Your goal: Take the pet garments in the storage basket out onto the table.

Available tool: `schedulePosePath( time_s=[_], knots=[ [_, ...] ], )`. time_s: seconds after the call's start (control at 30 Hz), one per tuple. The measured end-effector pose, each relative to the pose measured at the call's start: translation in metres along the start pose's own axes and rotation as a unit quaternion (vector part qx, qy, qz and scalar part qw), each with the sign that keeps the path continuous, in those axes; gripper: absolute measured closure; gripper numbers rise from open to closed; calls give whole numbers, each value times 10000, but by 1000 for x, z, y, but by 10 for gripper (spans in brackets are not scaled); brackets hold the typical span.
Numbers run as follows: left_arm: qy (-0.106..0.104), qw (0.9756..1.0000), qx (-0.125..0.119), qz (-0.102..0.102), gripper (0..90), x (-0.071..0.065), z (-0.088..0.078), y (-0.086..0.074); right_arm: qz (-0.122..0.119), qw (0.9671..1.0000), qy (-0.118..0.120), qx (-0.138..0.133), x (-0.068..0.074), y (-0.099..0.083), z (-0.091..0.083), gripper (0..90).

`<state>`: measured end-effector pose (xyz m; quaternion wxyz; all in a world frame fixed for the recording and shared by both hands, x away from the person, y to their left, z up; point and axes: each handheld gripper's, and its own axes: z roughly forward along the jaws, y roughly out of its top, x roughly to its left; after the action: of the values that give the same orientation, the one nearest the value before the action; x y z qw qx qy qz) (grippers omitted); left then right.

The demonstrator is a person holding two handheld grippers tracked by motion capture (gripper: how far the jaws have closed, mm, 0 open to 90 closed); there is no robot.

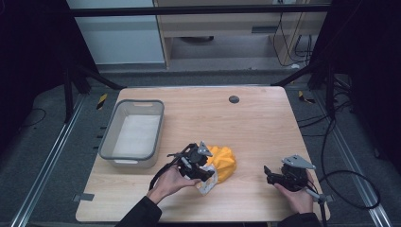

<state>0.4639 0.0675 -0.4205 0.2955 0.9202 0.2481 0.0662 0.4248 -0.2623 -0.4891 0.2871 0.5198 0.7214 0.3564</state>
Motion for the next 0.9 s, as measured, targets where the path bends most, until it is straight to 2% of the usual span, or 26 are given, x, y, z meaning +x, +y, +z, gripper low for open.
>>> schedulePosePath(
  time_s=[0.2,0.43,0.6,0.77,0.9],
  knots=[
    [57,9999,-161,13,382,1,-9,-4,-8,10000,-6,1,0,0,0,130],
    [153,9989,-430,-74,285,3,-21,-12,-5,10000,-14,-3,0,0,0,130],
    [248,9973,-669,-161,257,5,-31,-20,-20,10000,-21,-2,0,0,0,130],
    [411,9947,-912,-256,241,7,-41,-32,-11,10000,-23,-3,0,0,0,129],
    [461,9937,-970,-327,229,9,-47,-42,-19,10000,-22,-9,0,0,0,128]
  ],
)
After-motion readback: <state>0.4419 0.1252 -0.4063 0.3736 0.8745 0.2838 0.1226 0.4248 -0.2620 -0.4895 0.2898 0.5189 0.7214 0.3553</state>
